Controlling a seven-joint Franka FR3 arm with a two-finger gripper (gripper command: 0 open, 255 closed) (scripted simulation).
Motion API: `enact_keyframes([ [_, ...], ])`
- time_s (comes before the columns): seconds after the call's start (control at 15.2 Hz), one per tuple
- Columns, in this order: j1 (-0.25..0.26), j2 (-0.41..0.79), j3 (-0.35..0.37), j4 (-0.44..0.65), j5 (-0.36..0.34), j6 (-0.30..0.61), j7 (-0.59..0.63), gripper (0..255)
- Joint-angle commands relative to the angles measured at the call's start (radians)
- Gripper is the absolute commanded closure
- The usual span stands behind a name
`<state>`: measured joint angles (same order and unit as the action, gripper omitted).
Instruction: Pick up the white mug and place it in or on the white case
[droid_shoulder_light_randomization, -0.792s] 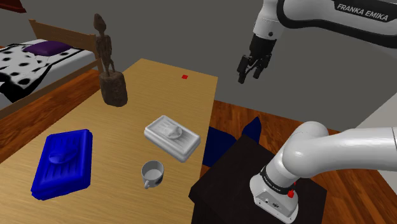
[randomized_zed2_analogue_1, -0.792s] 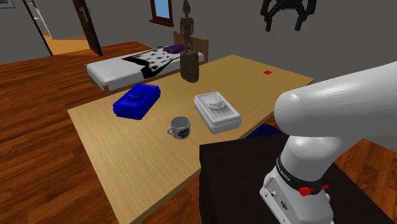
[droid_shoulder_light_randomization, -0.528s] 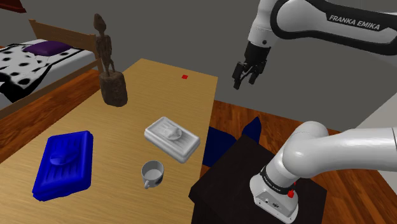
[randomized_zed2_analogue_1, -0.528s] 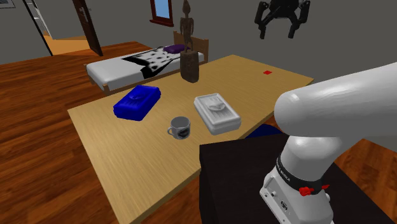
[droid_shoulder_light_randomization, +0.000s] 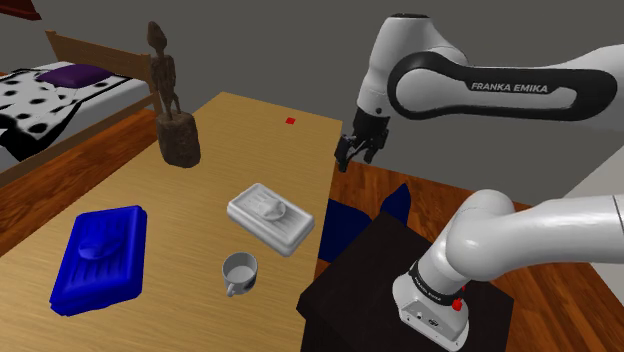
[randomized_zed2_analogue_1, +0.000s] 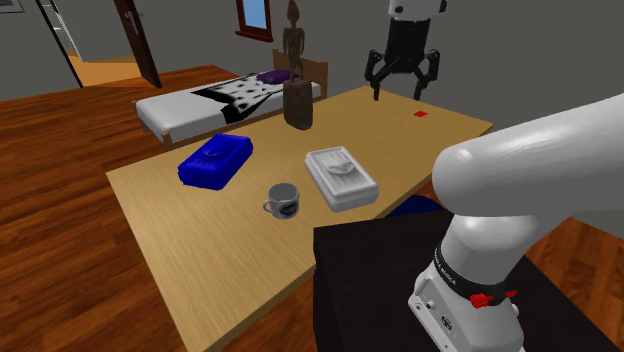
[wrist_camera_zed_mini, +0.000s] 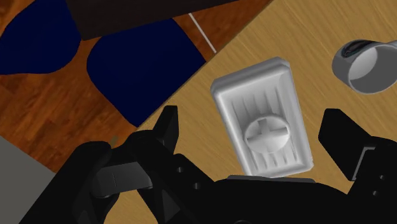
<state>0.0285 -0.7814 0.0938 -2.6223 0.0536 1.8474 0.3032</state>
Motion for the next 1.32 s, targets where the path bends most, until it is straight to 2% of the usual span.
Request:
enact_keyframes([
  [0.0,0.011,0.021,0.025,-0.041,0.020,0.072,0.028,0],
  [0.4,0.049,0.156,0.115,-0.121,0.078,0.309,0.121,0],
  [0.79,0.066,0.371,0.214,-0.140,0.105,0.564,0.225,0],
  [1.06,0.052,0.547,0.286,-0.116,0.069,0.729,0.322,0],
  [1.25,0.024,0.691,0.337,-0.080,-0.022,0.841,0.434,0],
])
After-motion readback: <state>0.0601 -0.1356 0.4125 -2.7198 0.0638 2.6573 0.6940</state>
